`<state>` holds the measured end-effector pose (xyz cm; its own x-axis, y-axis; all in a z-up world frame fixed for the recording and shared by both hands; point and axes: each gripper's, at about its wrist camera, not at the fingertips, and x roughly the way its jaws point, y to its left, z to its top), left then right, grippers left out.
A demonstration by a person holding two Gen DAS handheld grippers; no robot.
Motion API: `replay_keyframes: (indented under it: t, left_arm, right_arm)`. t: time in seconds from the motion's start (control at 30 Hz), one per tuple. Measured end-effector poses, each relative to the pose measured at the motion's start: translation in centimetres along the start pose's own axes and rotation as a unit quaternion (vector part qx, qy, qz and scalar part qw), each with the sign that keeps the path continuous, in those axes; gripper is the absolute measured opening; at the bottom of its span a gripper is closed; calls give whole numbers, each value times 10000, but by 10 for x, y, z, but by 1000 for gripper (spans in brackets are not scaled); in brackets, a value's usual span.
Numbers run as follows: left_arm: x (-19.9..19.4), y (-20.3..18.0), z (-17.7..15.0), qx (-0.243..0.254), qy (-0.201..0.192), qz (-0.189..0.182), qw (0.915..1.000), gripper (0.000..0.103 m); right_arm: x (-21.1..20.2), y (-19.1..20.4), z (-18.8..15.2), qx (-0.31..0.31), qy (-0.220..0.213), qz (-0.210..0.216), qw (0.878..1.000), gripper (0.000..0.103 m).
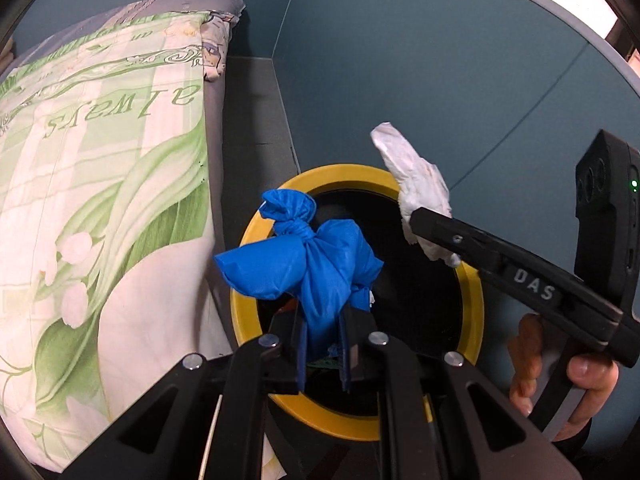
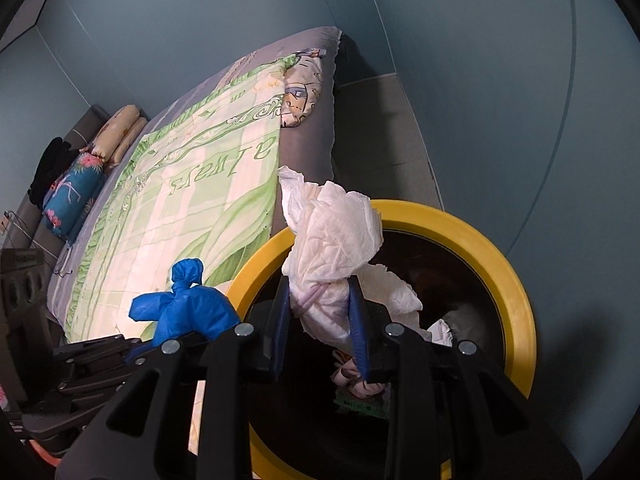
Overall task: Collect trash
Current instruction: 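Carry blue glove and white tissues with both tools over the yellow bin, then open both tools to drop the glove and tissues into the bin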
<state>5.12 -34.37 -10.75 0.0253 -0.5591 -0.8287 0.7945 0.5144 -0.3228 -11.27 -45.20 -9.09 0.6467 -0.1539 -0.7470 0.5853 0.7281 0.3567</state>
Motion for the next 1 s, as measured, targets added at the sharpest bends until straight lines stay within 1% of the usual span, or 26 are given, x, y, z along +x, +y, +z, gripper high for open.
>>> replay_keyframes:
  t: [0.13,0.4,0.57,0.63,0.77,0.83,0.93,1.0]
  left_arm:
    - [12,5,-2,-82,149,-96,9998,11]
    - [38,3,-2,-114,343,-86,9993,11]
    - [46,9,-6,-140,394,-164,9990,12]
    - [50,11,-6,-168,407,-192,9988,13]
    - [50,13,-6,-249,399,-240,9986,20]
    - [47,16,-6,-292,375,-281,9985,23]
    - [40,18,-8,-303,303,-289,9987,33]
    - [39,21,-7,-343,274,-282,9986,41]
  right_arm:
    - [2,-4,0,73,52,19,10000,26]
    - [6,-6,-1,126,159,141,9997,26]
    - [6,-6,-1,164,158,208,9995,27]
    - [6,-8,-1,185,164,204,9995,29]
    - [8,-9,-1,207,192,135,9995,29]
    - [9,-9,-1,209,194,117,9995,32]
    - [9,-10,0,246,202,88,9995,35]
    - [10,-11,0,271,203,70,9994,39]
